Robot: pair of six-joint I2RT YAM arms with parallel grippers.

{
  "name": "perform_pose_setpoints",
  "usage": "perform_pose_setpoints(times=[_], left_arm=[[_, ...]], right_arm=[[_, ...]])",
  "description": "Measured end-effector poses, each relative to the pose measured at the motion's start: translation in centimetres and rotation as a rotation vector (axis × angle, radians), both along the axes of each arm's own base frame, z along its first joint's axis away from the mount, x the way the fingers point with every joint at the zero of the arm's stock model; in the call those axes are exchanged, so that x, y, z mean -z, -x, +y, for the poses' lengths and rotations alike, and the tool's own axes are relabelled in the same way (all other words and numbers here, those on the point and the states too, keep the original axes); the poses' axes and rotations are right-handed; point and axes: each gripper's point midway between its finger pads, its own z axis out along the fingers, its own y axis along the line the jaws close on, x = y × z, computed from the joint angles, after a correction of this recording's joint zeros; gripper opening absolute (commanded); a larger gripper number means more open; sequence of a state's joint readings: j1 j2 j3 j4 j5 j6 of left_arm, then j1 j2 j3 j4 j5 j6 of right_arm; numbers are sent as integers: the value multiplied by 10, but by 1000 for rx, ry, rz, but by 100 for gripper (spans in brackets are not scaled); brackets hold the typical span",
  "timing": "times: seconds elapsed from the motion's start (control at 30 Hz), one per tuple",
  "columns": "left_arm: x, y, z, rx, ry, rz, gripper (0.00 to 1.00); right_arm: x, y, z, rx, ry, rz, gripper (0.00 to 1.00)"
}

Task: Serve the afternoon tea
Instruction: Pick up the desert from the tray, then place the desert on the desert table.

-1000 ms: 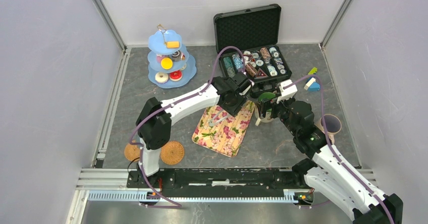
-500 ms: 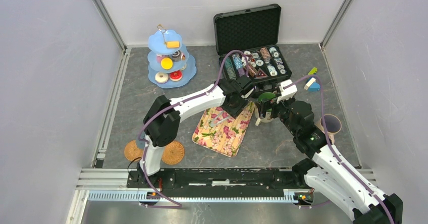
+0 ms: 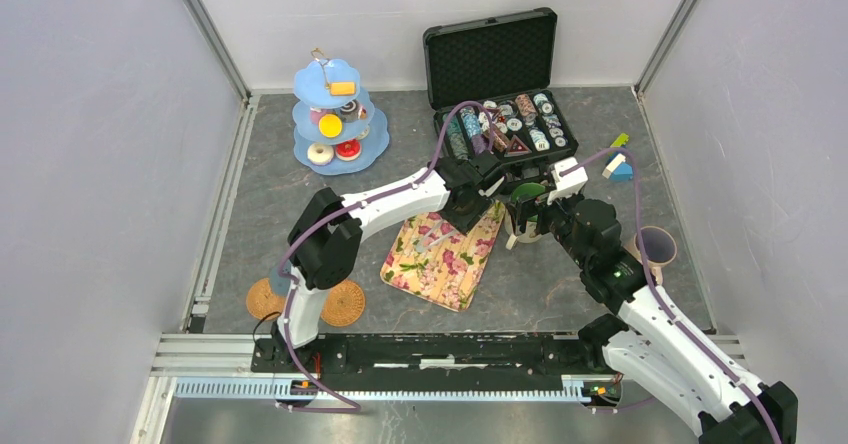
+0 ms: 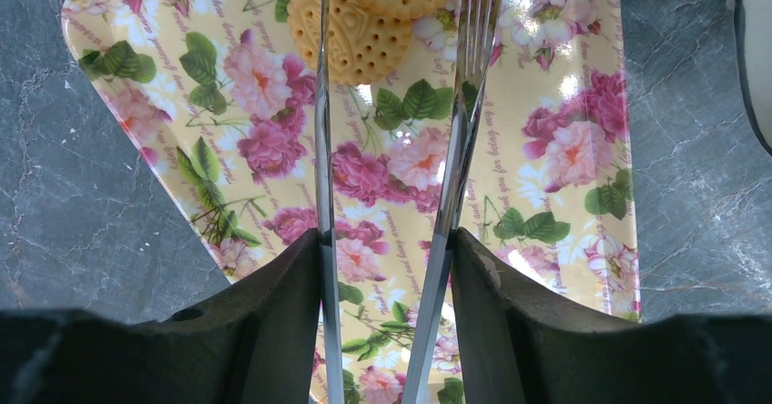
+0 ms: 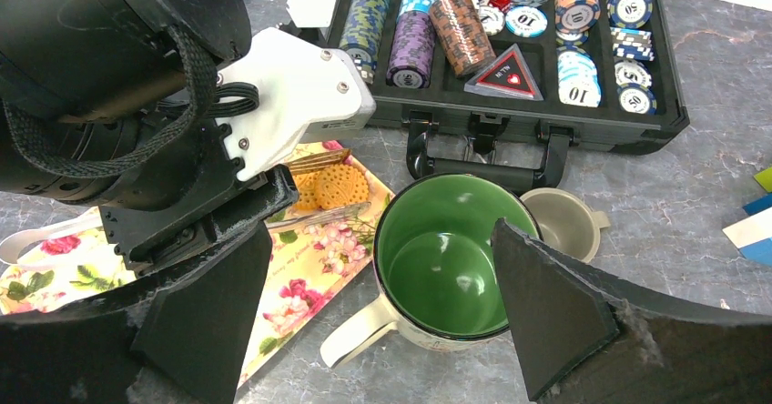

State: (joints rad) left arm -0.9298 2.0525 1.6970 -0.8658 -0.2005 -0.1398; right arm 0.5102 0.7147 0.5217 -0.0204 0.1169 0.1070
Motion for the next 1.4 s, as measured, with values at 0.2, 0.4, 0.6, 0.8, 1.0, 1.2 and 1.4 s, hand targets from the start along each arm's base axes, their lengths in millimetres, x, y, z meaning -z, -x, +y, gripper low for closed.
perform_pose_setpoints(times=[0.2,0.4,0.6,0.8,1.0,1.2,1.4], left_arm=[[0,0,0,2,-3,-5,15],[-1,1,-1,3,1,-1,10],[-18,1,-2,4,34,-24,8],[-61,1,-1,3,112,-84,7],[-99,4,33,-43,145,-138,7],[-125,-20,128,-258,148,-170,6],[-169,-35,241,-558,194,-286,5]], right_arm=[[1,0,0,-2,1,3,98],[1,0,0,-2,1,2,98],[0,0,0,-2,-1,0,98],[0,0,0,-2,-1,-1,98],[-2,1,-1,2,-6,-11,98],[-2,1,-7,29,-5,-20,98],[-3,0,-8,41,-5,-24,98]])
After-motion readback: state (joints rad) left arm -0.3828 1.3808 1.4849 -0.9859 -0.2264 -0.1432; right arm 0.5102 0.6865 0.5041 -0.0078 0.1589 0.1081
